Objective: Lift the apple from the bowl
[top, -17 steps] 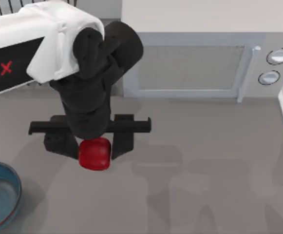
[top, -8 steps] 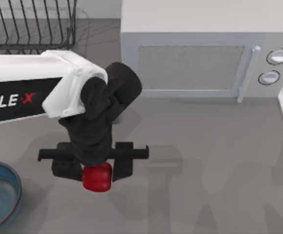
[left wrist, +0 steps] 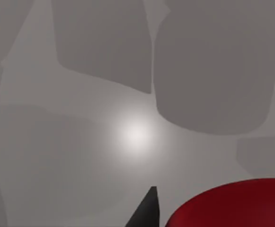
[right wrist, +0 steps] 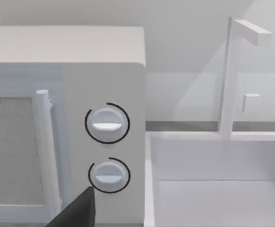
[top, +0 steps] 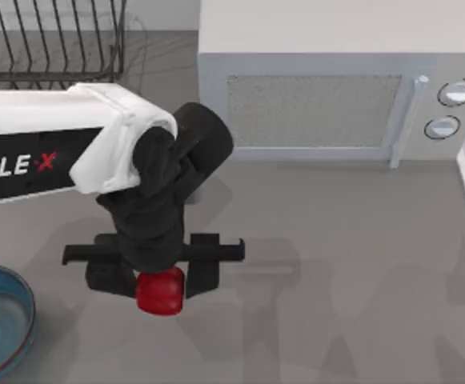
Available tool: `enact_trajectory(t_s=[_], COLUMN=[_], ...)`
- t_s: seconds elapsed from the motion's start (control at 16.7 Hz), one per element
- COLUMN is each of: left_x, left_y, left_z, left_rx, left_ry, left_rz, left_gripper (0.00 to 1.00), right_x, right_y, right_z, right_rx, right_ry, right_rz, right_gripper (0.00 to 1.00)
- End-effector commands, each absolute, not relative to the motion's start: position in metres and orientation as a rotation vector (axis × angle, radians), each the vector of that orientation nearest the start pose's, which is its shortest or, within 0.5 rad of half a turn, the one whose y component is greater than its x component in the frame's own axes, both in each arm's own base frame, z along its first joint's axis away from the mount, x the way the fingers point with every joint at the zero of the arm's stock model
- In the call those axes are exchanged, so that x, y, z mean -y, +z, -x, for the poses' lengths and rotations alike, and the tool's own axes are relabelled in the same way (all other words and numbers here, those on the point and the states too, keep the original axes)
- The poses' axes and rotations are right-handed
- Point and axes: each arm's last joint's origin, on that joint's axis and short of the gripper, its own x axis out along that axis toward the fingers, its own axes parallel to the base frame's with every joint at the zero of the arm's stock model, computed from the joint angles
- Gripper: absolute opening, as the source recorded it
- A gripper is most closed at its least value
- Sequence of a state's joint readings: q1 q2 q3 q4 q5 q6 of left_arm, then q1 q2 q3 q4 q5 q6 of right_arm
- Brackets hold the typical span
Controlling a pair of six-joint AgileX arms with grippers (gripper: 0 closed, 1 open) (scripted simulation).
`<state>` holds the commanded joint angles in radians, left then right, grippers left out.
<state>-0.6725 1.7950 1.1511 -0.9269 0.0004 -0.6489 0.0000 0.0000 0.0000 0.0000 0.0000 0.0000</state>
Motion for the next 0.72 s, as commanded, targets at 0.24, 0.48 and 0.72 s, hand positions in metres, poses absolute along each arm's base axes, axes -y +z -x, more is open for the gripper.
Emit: enact_trajectory(t_s=[0.24,0.48,0.72], left_x=[0.1956,0.1956,0.1956], left_y=[0.1590,0.1590,0.1590], left_z=[-0.2488,-0.2488,-0.2488], left_rx=[-1.571,-1.571,-1.571], left_ry=[-0.016,-0.016,-0.016], left_rz=[-0.016,-0.016,-0.016], left_gripper=[0.83,1.00,1.00], right_x=[0.0012,0.0012,0.0012], right_y=[0.1600,0.1600,0.1600], right_z=[-0.1057,-0.1057,-0.1057], right_rx=[0.000,0.000,0.000], right_ry=[0.000,0.000,0.000], right_rz=[0.000,0.000,0.000], right_gripper=[1.00,1.00,1.00])
